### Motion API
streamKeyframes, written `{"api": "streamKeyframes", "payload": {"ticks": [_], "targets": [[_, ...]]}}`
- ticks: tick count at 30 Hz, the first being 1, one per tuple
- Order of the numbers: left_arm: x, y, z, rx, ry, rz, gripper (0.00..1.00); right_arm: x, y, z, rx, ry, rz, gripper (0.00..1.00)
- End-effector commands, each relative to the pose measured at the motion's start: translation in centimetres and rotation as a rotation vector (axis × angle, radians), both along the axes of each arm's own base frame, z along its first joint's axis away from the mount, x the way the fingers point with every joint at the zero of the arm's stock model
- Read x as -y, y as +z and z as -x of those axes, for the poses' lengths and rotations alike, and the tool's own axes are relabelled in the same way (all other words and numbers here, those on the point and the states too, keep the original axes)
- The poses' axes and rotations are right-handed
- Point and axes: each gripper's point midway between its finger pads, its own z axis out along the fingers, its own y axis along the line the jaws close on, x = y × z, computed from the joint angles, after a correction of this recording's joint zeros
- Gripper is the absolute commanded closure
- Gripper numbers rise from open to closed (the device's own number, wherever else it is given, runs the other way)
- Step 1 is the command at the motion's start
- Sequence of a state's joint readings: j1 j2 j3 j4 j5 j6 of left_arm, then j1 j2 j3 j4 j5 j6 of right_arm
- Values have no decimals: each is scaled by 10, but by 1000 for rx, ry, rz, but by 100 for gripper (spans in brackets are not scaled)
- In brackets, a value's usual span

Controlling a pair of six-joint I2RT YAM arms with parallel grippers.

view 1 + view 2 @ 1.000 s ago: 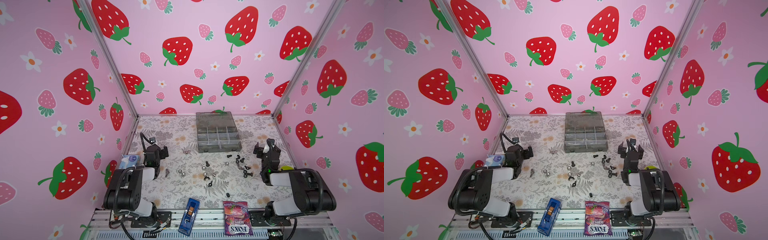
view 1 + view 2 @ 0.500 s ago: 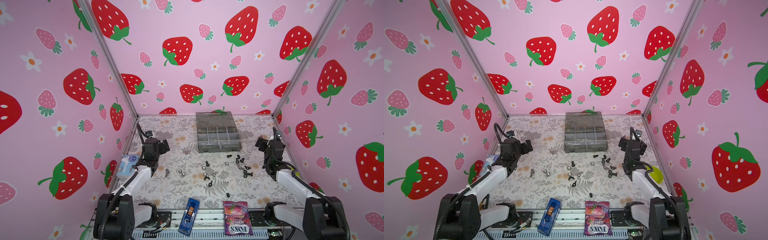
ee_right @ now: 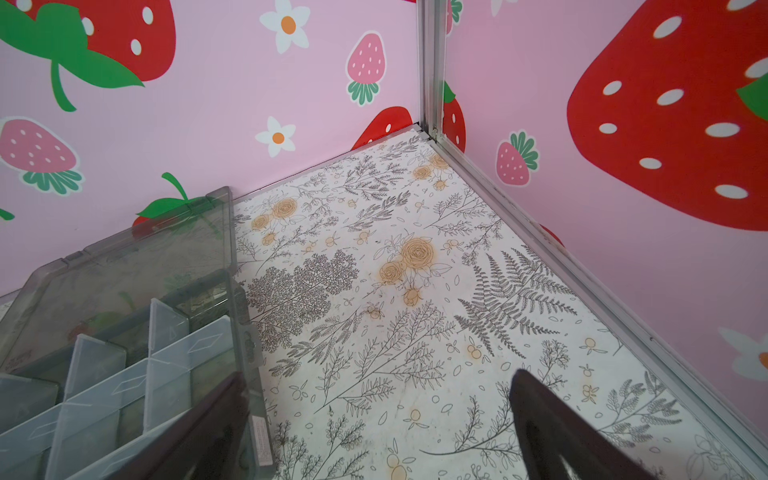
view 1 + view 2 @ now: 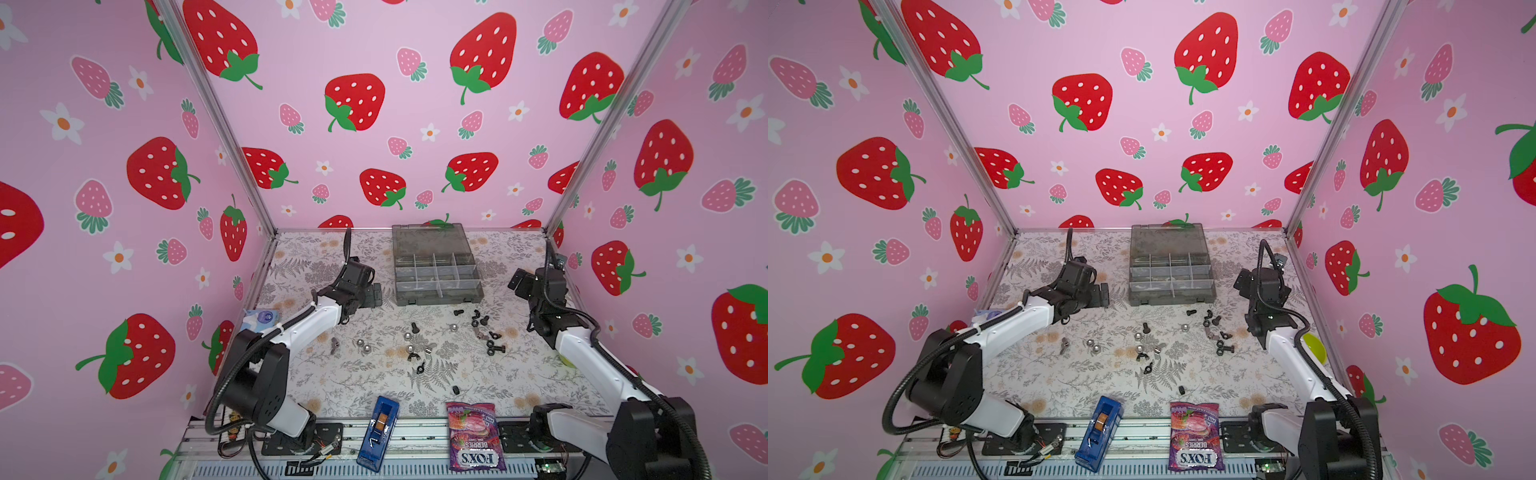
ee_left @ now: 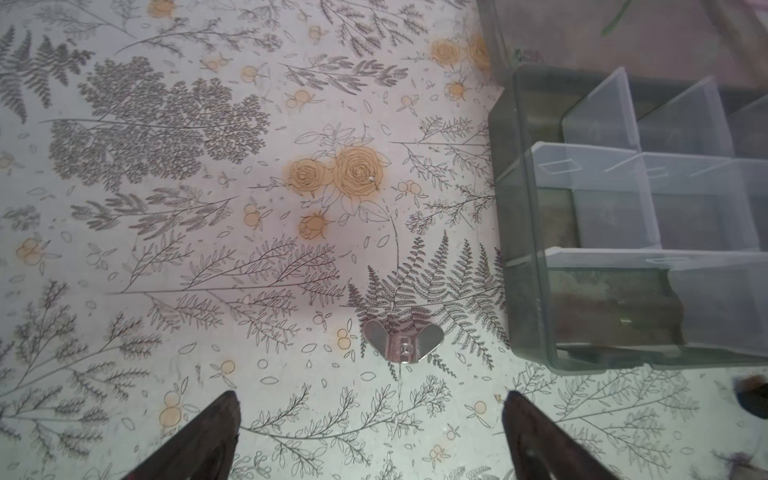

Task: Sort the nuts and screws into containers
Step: 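Reach the left gripper to a silver wing nut near the box and grasp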

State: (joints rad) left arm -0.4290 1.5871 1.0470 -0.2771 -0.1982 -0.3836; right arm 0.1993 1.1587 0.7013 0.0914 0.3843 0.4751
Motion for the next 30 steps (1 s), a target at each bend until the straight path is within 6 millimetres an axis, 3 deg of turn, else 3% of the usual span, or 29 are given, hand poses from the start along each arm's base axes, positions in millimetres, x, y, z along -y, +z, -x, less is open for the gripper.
{"api": "streamKeyframes", "payload": {"ticks": [1, 6, 10, 15, 20, 24, 27, 30], "targets": [[8, -7, 0, -81, -121, -128, 1, -4, -1, 2, -21, 4, -31, 0], [21, -18, -14, -121, -217, -168, 4, -3, -7, 4, -41, -8, -41, 0], [38, -33, -6, -213, -408, -188, 7, -1, -8, 5, -52, -27, -40, 0], [27, -50, 2, -308, -529, -301, 12, 2, -4, 4, -47, -45, -36, 0], [27, -53, 4, -326, -625, -303, 19, 4, -2, 2, -48, -64, -43, 0], [22, -59, -1, -332, -669, -332, 23, 4, -3, 2, -55, -66, -45, 0], [16, -65, -7, -345, -673, -339, 33, 4, -5, 2, -58, -69, -46, 0], [14, -70, -11, -356, -680, -331, 35, 5, -5, 1, -58, -75, -45, 0]]}}
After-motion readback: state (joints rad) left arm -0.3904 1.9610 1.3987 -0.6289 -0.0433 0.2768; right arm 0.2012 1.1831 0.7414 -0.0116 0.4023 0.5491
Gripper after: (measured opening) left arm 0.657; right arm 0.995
